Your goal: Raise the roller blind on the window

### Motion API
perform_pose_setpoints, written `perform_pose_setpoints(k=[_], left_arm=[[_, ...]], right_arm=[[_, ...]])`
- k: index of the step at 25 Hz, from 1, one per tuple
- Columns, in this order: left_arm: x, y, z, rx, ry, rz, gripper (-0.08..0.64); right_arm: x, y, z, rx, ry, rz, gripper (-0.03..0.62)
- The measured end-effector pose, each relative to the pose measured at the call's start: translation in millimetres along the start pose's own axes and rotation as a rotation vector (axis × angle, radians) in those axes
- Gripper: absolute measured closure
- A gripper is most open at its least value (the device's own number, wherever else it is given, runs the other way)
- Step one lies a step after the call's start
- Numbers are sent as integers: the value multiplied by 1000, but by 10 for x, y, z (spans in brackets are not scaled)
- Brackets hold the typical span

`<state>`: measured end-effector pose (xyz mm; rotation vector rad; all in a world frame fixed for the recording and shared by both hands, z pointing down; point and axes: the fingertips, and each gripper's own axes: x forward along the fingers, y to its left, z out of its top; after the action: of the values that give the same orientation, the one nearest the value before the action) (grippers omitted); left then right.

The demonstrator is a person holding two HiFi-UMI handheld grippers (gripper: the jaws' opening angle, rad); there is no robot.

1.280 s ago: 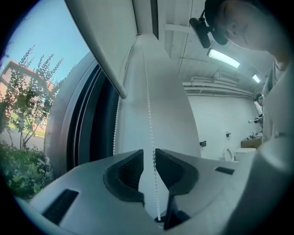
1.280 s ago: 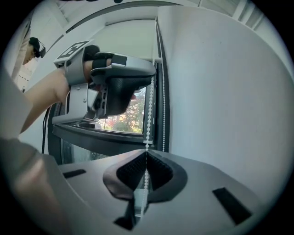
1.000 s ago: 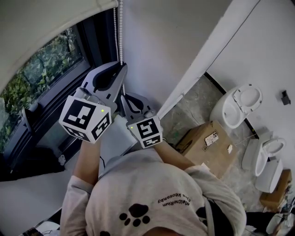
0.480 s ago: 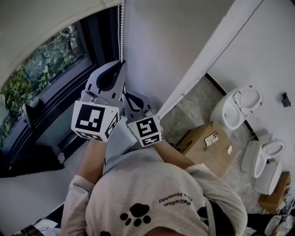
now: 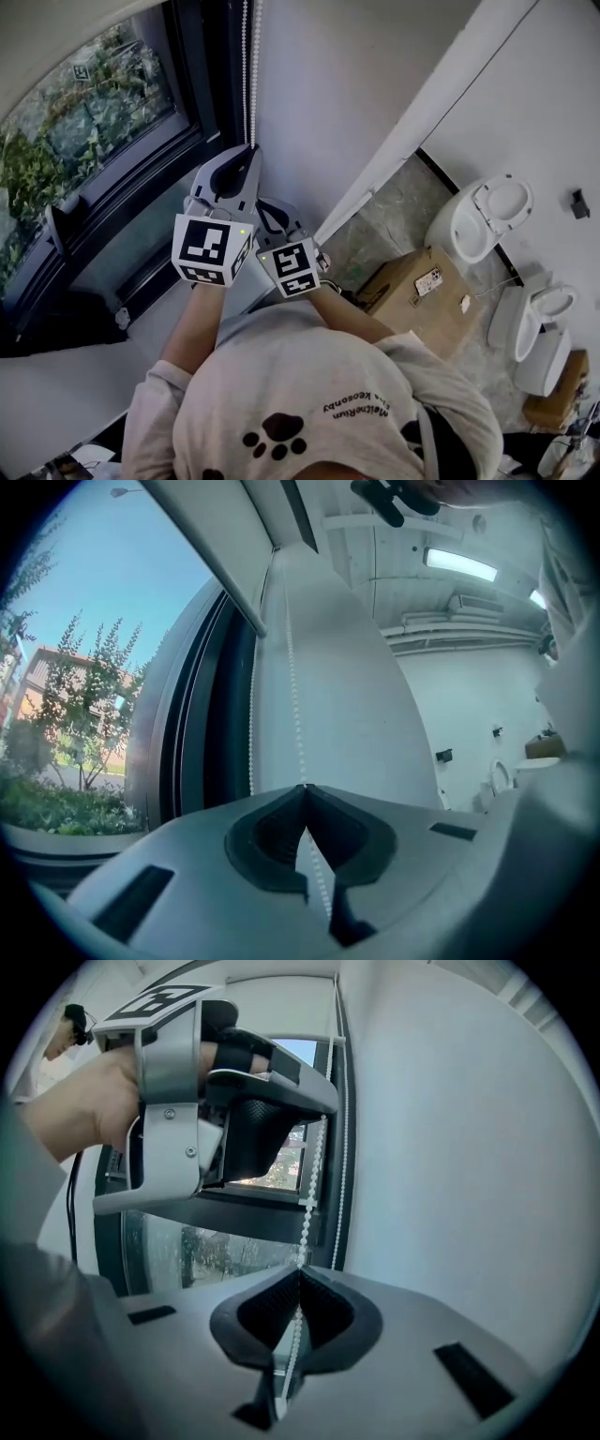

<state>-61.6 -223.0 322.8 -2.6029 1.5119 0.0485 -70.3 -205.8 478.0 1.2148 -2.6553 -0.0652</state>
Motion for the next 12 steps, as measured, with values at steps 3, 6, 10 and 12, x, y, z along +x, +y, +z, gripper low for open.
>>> perform_pose_setpoints(k=[3, 6, 10, 12], left_arm=[[-19, -19, -155, -7, 14, -5, 552], [-45, -47, -287, -7, 25, -5, 552], [-94, -78, -463, -25, 34, -13, 552], [-102, -88, -547, -33, 37, -21, 552]], right_arm=[[19, 29, -151, 9, 2, 1, 583], [29, 36, -285, 15, 8, -12, 583], [42, 86, -464, 21, 20, -27, 581], [56, 79, -550, 26, 25, -41, 583]])
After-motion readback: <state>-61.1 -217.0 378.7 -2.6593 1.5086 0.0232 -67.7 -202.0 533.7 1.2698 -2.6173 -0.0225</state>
